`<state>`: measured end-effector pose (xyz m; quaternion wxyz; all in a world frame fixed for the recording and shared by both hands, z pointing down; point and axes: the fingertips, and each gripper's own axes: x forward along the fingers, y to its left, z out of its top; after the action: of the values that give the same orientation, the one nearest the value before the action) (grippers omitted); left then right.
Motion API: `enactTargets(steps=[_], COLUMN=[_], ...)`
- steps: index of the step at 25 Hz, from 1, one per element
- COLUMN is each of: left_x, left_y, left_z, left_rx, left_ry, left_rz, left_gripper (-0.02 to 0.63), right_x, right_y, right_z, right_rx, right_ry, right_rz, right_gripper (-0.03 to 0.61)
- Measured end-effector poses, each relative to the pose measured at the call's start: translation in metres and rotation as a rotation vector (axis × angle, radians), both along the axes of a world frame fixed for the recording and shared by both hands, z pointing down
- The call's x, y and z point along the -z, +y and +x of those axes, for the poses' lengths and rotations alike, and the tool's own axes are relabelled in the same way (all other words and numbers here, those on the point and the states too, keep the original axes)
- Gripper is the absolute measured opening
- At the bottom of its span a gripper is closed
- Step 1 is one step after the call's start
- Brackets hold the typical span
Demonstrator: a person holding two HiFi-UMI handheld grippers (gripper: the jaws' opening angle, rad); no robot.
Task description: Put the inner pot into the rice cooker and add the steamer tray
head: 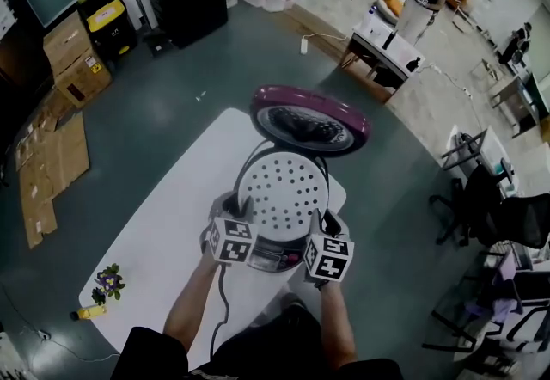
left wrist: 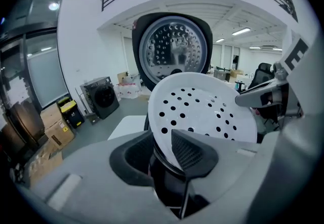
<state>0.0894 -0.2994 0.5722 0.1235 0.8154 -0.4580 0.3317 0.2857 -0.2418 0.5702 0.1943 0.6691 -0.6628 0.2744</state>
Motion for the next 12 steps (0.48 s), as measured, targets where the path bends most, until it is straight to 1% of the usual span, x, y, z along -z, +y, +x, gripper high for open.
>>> enactTargets(steps=[5, 12], left_x=[-0.014, -0.031], left_y=[-0.001, -0.004], left_z=[0.008, 0.003], left_rx=[-0.016, -0.015], left_ry=[-0.052, -0.099], left_rz=[-0.046, -0.090], left_gripper=[0.126, 0.130], right_x=[-0.015, -0.030], right_y=[-0.001, -0.003], right_z=[0.007, 0.001], right_rx=[-0.013, -0.003], right_ry=[-0.009, -0.034], right_rz=[-0.079, -0.127], right_gripper=[0.080, 0.080])
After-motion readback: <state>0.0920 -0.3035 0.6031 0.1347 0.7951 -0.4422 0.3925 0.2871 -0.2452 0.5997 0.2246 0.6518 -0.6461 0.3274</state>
